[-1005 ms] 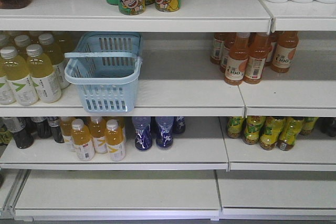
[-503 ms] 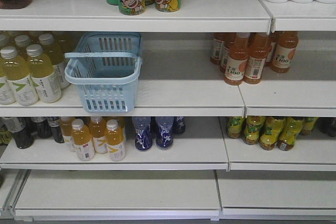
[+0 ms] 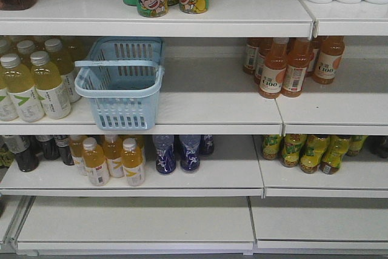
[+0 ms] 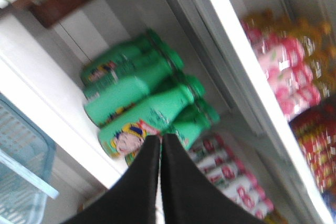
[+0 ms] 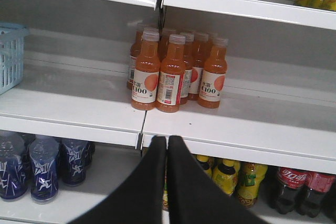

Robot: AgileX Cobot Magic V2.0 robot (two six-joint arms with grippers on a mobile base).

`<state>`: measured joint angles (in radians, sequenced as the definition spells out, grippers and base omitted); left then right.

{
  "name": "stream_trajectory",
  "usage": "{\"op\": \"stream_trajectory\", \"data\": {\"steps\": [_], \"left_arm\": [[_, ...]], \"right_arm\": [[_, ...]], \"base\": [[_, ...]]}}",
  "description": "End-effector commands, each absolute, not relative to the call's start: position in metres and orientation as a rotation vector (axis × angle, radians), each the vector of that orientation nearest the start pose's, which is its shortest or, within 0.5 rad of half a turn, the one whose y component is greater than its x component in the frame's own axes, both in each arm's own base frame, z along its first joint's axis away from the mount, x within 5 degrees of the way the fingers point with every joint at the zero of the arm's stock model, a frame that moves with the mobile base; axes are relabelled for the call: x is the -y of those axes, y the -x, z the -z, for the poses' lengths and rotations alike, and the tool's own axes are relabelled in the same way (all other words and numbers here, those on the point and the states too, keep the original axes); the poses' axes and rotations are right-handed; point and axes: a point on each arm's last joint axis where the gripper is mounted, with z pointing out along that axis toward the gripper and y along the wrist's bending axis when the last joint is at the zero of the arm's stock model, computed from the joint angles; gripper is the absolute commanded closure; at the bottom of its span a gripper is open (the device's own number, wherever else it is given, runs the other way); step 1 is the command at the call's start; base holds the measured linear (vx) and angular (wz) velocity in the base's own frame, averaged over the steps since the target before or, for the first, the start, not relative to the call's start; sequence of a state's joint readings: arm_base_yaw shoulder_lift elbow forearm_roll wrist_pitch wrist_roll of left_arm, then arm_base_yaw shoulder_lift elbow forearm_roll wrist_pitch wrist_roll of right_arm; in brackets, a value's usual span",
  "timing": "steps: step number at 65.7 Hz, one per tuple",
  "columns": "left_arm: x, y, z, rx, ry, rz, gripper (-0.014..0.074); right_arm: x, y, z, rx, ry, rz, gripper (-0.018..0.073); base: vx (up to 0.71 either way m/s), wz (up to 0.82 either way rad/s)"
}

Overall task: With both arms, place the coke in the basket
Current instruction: 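Reach the left gripper toward the light-blue basket handle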

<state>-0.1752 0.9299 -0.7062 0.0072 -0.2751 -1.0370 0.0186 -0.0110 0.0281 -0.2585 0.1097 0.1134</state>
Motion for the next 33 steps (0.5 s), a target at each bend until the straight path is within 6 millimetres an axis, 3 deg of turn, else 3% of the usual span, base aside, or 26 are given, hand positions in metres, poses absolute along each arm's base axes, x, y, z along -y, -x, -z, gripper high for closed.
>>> {"op": "stream_trajectory", "data": {"steps": [1, 11, 22, 33], "left_arm": [[0.050, -0.210, -0.385, -1.269, 0.467, 1.084, 0.0603], [0.065, -0.237, -0.362, -1.310, 0.430, 1.219, 0.0603], [0.072, -0.267, -0.326, -1.434, 0.499, 1.210, 0.0591], [0.075, -0.283, -0.305, -1.465, 0.604, 1.294, 0.0482]], "right_arm": [[0.000, -0.056, -0.199, -1.530, 0.126, 0.127, 0.0564], [0.000, -0.056, -0.199, -1.530, 0.126, 0.127, 0.0564], [0.000, -0.056, -0.199, -1.530, 0.126, 0.127, 0.0564], [0.000, -0.056, -0.199, -1.530, 0.126, 0.127, 0.0564]], "base": [[0.00, 0.00], [0.00, 0.00], [0.00, 0.00], [0.00, 0.00]]}}
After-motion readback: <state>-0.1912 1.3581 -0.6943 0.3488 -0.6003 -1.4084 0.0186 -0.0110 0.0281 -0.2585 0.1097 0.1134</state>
